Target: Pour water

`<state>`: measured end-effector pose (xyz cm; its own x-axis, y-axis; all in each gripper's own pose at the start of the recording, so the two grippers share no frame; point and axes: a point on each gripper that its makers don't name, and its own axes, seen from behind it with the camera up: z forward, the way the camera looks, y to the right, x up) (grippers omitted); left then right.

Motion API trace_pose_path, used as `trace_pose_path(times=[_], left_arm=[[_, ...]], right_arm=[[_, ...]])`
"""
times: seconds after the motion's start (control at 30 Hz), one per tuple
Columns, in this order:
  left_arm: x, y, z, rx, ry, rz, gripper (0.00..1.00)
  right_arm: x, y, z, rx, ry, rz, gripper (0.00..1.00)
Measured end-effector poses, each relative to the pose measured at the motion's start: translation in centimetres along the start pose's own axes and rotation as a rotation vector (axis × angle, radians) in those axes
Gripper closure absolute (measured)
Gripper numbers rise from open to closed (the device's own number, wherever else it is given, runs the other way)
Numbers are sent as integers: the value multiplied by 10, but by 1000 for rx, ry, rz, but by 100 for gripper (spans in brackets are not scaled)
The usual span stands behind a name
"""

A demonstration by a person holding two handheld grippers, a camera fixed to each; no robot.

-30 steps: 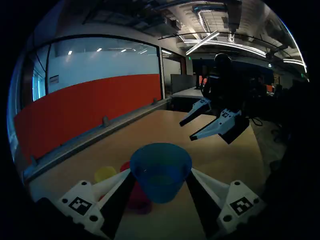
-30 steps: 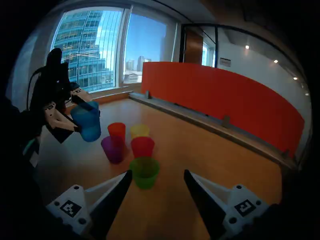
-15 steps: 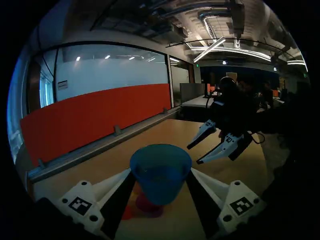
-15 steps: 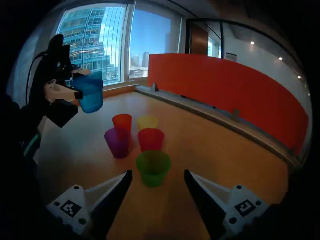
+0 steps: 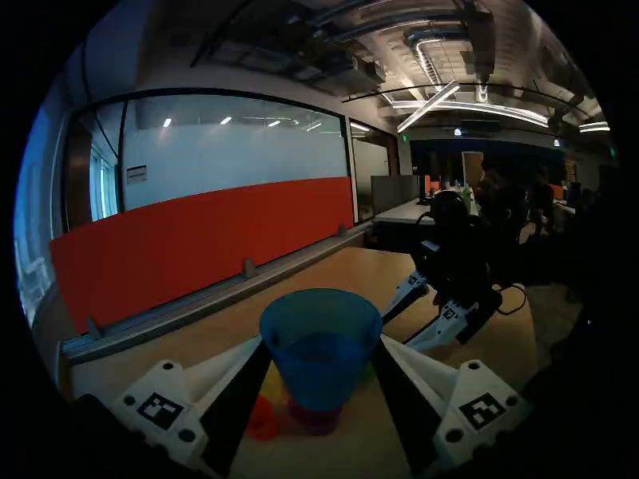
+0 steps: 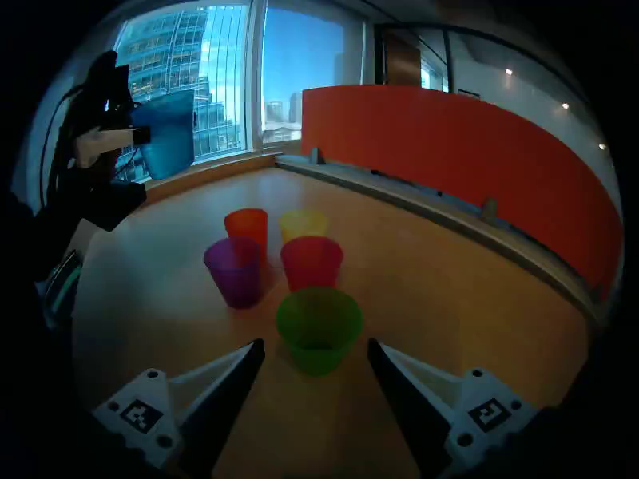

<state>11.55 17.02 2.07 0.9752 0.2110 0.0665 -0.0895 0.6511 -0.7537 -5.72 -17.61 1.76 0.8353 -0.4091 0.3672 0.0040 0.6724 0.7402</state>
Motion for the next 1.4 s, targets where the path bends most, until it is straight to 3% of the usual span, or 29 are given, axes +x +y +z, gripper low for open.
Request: trace_pose_path(times=[0.9, 1.03, 1.17, 1.4], left_arm=[[11, -27, -20, 75, 9, -6, 17], [11, -29, -22, 81, 7, -2, 17], [11, -32, -23, 87, 7, -4, 17], [13, -36, -24, 99, 14, -9, 17]], right_arm=[[-9, 0, 46, 27, -79, 15, 0], [-11, 0, 50, 28, -87, 16, 0], [-11, 1, 52, 21, -86, 19, 8], [-6, 3, 50, 14, -64, 29, 9]])
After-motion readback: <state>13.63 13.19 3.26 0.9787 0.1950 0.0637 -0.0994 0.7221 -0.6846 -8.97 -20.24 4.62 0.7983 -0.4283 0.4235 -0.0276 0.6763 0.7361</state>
